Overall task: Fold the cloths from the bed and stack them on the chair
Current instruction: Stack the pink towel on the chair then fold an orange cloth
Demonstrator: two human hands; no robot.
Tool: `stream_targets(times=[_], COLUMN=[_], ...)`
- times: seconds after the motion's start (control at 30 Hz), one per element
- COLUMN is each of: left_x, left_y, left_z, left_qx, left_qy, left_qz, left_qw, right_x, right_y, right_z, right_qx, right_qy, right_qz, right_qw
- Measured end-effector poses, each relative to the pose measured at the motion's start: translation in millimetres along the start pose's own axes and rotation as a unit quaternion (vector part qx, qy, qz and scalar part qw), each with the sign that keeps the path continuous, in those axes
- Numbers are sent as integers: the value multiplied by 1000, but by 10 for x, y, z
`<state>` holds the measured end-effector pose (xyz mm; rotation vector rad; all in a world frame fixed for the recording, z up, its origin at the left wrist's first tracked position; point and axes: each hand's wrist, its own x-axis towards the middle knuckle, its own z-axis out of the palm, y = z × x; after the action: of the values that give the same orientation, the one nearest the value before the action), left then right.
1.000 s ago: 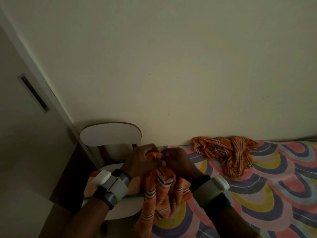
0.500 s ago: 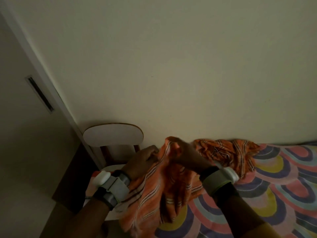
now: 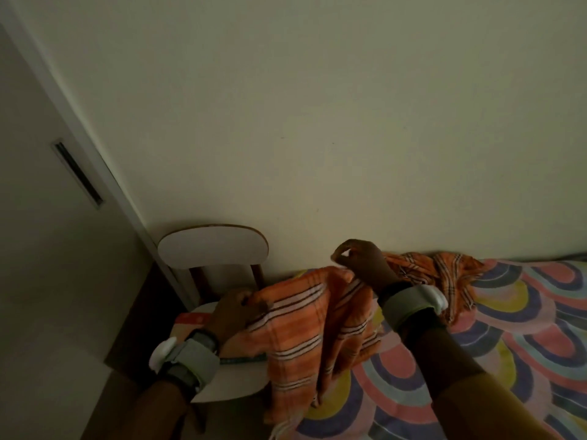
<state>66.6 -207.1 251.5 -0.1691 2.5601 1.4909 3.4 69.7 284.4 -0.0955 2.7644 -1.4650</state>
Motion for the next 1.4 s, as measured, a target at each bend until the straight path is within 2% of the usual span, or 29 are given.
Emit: stream_targets(times=[0.03, 0.1, 0.2, 0.27, 0.37, 0.5, 0.6, 0.7, 0.8, 0.87, 1.1, 1.3, 1.4], left_x=[-7, -10, -24, -49, -68, -23, -47, -94, -117, -119, -91, -89, -112], left_y=[35, 164, 350, 461, 535, 456, 417, 443, 481, 493, 550, 575, 634], left_z=[23, 90, 308, 470, 547, 548, 590, 622, 614, 602, 638, 631, 585], left_qx=[-26, -84, -181, -221, -264, -279, -285, -293, -313, -315, -335, -337, -335], left_qy=[20, 33, -4, -35, -51, -20, -33, -44, -80, -86, -51, -109, -110], left_qz=[-7, -22, -39, -51, -69, -85, -90, -85, -98, -117, -140, -127, -125], left_qw=[999, 996, 983, 973, 961, 956, 954, 951, 941, 938, 930, 927, 927], right_x=[-23, -118, -390, -507, -592, -657, -735, -834, -823, -791, -849, -794, -876], right_y=[4, -36, -173, -211, -247, -191, -134, -61, 26, 39, -125, -99, -135], right_z=[37, 199, 570, 771, 887, 878, 873, 874, 852, 831, 944, 1091, 1053], right_qx=[-6, 24, 260, 341, 382, 366, 357, 243, 212, 204, 65, 52, 93], right_qy=[33, 30, 14, 5, 27, 32, 22, 71, 93, 119, 185, 162, 171], right_qz=[38, 115, 213, 197, 163, 145, 109, 67, 123, 123, 22, 21, 10], right_qw=[999, 993, 942, 919, 909, 919, 928, 965, 965, 964, 980, 985, 981])
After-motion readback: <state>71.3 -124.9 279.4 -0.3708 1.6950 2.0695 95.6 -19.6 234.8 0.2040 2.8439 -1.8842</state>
